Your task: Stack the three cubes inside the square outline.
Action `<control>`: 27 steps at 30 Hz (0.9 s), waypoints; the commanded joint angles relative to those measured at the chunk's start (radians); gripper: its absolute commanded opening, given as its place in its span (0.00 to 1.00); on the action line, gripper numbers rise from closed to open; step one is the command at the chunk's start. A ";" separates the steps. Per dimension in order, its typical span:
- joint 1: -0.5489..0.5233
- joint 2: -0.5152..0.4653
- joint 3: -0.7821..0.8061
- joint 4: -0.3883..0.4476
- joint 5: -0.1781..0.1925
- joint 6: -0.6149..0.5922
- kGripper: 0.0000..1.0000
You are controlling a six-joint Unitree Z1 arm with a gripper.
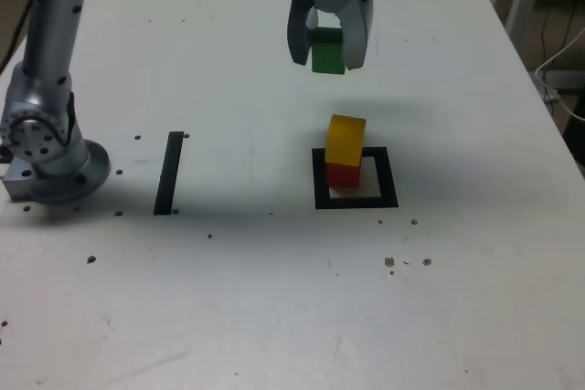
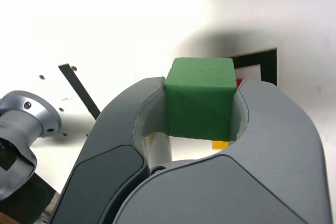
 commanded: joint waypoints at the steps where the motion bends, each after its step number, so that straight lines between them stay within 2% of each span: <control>1: -0.015 -0.014 0.004 0.023 -0.004 -0.007 0.31; 10: -0.101 -0.026 0.027 0.026 -0.035 -0.051 0.31; 27: -0.228 -0.009 0.023 0.012 -0.041 -0.131 0.31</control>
